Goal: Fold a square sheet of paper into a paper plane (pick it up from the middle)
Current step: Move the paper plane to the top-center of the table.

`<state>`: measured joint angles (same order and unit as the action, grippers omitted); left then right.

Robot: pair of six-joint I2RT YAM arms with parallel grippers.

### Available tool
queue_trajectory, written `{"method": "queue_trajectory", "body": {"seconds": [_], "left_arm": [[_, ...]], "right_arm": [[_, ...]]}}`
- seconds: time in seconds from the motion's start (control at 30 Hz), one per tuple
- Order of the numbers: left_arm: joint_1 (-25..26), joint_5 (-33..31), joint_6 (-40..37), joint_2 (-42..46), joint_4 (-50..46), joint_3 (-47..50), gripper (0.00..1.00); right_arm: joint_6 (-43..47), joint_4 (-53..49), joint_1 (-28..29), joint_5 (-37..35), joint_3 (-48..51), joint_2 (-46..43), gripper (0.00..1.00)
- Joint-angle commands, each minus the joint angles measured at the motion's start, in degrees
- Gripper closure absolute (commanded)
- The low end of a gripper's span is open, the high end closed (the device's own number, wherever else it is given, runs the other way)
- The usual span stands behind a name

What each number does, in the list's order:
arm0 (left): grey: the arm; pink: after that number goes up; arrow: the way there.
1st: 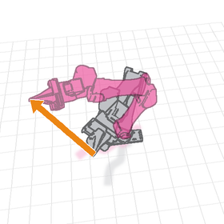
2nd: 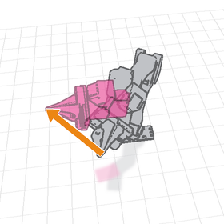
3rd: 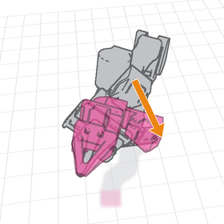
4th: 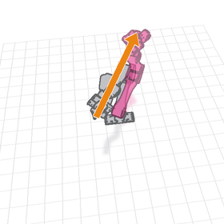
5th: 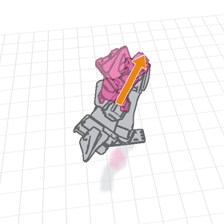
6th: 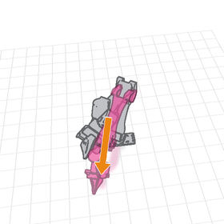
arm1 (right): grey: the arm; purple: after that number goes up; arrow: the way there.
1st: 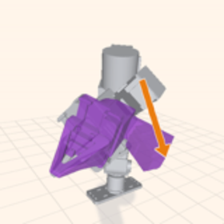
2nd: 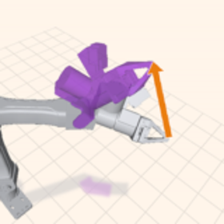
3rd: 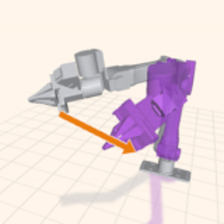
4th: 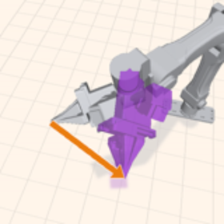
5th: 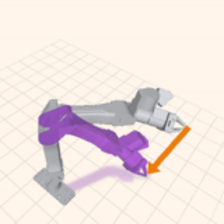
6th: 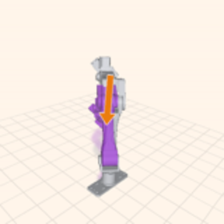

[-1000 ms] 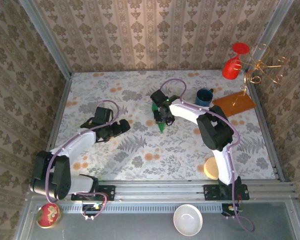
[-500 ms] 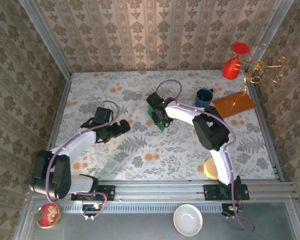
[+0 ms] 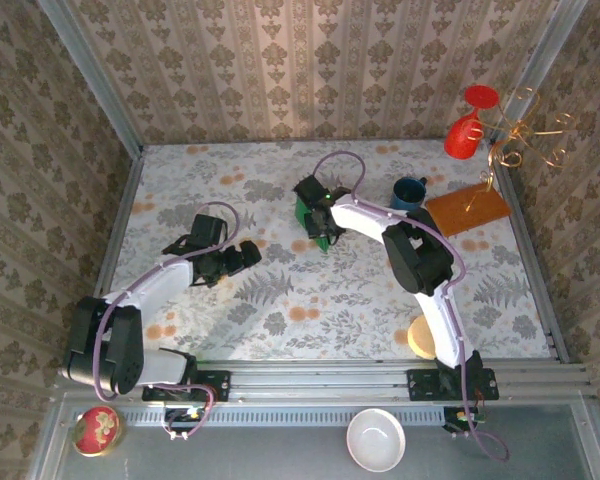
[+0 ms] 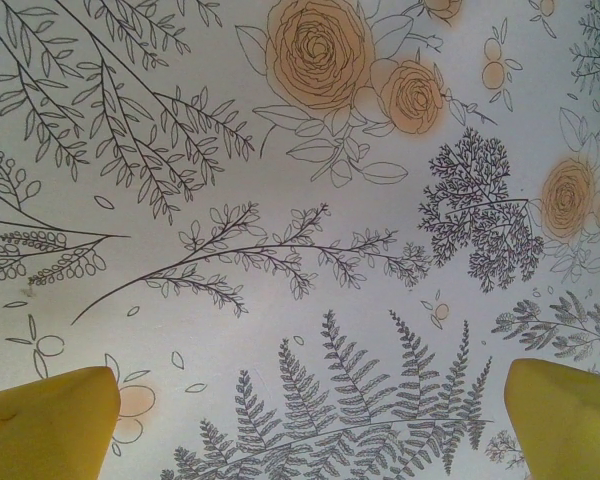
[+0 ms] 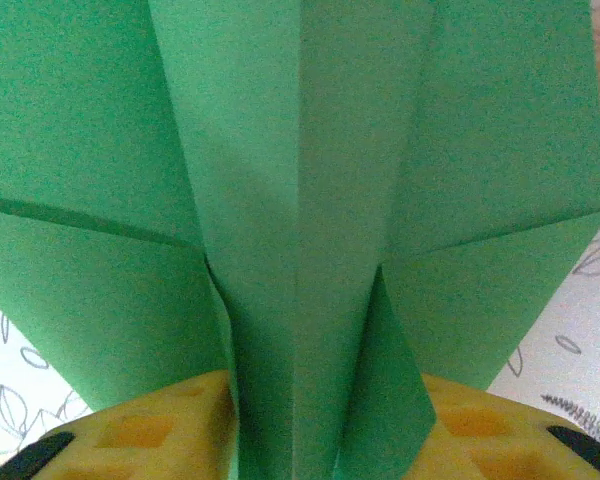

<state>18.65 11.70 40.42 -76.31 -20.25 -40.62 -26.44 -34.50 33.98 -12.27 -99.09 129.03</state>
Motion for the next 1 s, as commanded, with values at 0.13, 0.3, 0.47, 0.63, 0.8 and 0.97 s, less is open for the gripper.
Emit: {"method": "queue_trajectory", "body": {"seconds": [0.13,0.3,0.47,0.63,0.8,0.97], "left_arm": [[-0.3,0.3,-1.0,-1.2,-0.9,-1.5,0.00],[-0.3,0.7,-1.0,-1.2,-1.0,-2.0,0.00],[-0.2,0.8,-1.1,-1.3,-1.2,-2.4,0.00],[0.0,0.8,-1.0,-1.1,-1.2,-2.5,0.00],[0.0,0.1,-1.2,0.4,-2.0,-3.1,0.00],[-0.2,-2.7,-1.8,3.5,-3.1,-4.8,0.00]], "right_arm": [[1.4,-1.4,-0.6,-3.3,-3.3,4.6,0.53],[0.6,-1.5,-0.7,-2.3,-3.6,2.3,0.55],[0.8,-1.2,-0.7,-2.0,-4.1,-1.4,0.55],[0.8,-2.1,-0.8,-1.9,-4.9,-1.8,0.55],[-0.5,-2.5,-0.8,-1.5,-4.5,-4.3,0.55],[-1.8,-2.1,-0.8,-1.8,-2.1,-10.1,0.52]]}}
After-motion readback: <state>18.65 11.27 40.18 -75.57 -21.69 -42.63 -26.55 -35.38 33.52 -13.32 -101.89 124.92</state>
